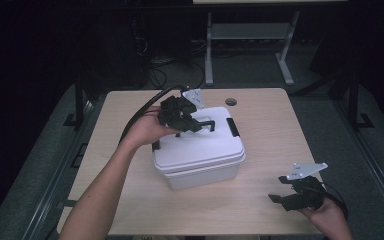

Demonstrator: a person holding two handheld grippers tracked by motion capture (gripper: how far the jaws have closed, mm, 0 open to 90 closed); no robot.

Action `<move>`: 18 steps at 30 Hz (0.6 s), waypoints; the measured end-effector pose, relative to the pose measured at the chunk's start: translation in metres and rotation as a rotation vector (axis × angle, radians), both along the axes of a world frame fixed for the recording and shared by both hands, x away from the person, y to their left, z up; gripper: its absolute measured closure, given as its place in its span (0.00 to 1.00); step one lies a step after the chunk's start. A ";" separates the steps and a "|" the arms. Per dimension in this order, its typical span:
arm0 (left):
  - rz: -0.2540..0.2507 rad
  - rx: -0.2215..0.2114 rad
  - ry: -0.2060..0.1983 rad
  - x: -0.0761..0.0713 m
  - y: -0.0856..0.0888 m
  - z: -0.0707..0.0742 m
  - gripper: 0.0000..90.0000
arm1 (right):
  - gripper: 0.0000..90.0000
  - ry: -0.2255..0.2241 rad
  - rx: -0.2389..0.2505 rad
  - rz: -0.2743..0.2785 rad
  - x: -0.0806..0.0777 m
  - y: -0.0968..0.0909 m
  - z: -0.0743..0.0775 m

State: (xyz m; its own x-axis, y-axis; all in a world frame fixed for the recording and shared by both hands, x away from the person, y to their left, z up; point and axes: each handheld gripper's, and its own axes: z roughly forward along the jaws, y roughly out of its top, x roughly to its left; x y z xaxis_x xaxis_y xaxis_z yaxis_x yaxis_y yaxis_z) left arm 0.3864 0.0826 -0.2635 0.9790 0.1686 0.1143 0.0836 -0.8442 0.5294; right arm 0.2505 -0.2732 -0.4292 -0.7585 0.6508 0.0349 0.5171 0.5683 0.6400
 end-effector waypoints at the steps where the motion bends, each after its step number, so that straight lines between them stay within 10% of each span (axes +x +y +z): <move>1: 0.000 0.000 0.000 0.000 0.000 0.000 0.93 | 0.30 0.000 0.000 0.000 0.000 0.000 0.000; 18: 0.009 0.004 0.026 0.007 -0.010 -0.015 0.93 | 0.30 -0.001 0.003 0.000 0.001 0.000 0.001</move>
